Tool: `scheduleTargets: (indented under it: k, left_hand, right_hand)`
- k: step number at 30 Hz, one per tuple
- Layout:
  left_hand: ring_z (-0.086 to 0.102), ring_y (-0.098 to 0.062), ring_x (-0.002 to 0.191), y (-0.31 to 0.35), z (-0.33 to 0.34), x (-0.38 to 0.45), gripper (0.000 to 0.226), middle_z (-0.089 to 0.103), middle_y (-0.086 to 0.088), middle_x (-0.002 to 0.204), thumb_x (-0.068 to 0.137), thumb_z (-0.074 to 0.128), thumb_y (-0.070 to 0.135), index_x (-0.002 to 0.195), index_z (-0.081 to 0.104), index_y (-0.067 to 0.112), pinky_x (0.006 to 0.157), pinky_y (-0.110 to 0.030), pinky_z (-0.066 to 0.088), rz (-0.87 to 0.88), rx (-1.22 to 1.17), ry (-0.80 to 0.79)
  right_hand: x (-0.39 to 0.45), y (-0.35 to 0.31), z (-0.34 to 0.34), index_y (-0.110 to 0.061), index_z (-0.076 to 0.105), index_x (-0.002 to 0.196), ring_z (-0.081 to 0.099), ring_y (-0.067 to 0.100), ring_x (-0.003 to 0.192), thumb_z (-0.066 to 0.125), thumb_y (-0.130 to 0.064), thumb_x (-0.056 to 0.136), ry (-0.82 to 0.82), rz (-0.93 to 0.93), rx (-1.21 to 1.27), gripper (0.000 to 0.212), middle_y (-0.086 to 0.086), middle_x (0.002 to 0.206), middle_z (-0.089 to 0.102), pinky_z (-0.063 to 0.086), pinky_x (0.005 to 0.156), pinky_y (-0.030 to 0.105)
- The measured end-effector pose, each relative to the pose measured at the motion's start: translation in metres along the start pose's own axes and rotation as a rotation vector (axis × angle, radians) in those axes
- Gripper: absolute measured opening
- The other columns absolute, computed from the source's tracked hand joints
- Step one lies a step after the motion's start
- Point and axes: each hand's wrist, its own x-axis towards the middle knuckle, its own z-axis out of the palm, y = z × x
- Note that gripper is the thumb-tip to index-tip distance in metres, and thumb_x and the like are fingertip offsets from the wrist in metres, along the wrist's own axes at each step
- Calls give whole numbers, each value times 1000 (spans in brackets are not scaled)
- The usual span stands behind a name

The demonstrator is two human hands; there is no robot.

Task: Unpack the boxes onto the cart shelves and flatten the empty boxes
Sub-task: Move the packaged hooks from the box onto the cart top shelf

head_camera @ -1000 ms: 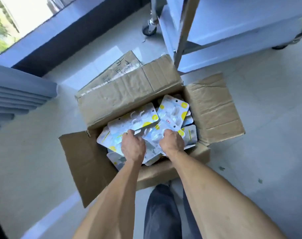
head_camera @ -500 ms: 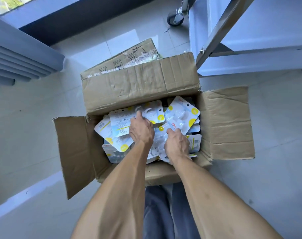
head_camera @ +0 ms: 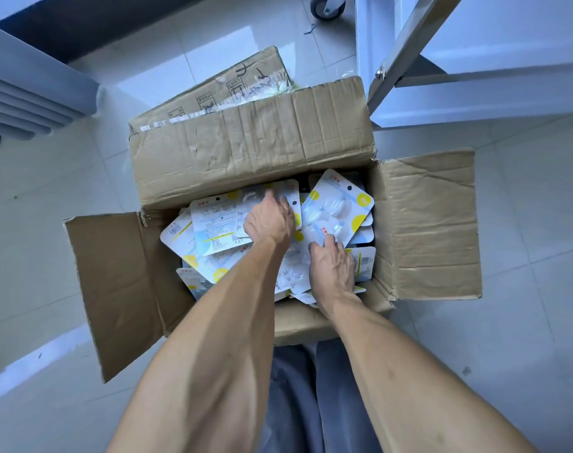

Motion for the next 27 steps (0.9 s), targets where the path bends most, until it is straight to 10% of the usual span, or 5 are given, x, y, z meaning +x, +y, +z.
scheduleTargets:
  k: [10, 14, 27]
  left_hand:
    - [60, -35, 86, -48, -26, -36, 31, 62, -16, 96, 88, 57, 1, 113, 41, 8, 67, -37, 40, -308, -7, 38]
    - [61, -32, 83, -56, -35, -52, 12, 63, -14, 92, 85, 56, -5, 81, 51, 6, 64, -35, 44, -367, -27, -4]
    - [63, -33, 106, 10, -186, -138, 23, 65, -16, 111, 96, 55, 24, 110, 60, 6, 83, -37, 47, -243, -245, 100]
  right_hand:
    - [-17, 5, -18, -13, 49, 119, 55, 23, 96, 51, -3, 92, 17, 231, 7, 28, 11, 127, 42, 35, 69, 33]
    - [-26, -5, -32, -11, 50, 119, 58, 25, 97, 50, -6, 94, 35, 268, 64, 26, 9, 121, 47, 38, 71, 34]
    - [-84, -44, -207, -2, 65, 104, 63, 37, 103, 60, -11, 83, 238, 496, 461, 23, 19, 110, 66, 50, 81, 35]
